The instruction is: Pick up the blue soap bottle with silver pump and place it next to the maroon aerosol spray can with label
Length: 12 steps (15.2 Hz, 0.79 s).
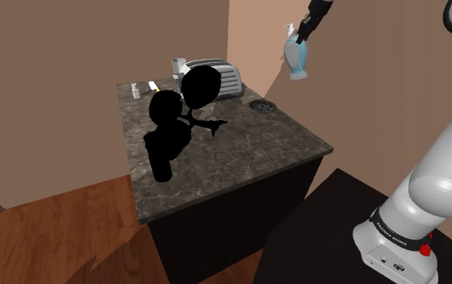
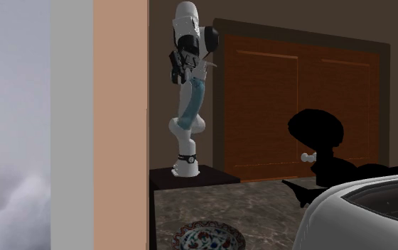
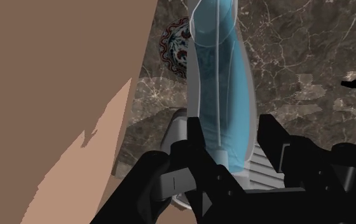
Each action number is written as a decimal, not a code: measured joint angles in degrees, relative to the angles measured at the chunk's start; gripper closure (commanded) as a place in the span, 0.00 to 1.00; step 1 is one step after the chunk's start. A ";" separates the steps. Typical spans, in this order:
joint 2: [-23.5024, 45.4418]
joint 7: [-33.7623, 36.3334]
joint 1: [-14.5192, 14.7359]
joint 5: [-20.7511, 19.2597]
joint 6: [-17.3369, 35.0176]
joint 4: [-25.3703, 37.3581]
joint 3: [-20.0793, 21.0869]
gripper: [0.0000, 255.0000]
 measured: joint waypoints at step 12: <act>-2.17 4.66 2.33 -2.65 -6.03 4.15 1.78 1.00</act>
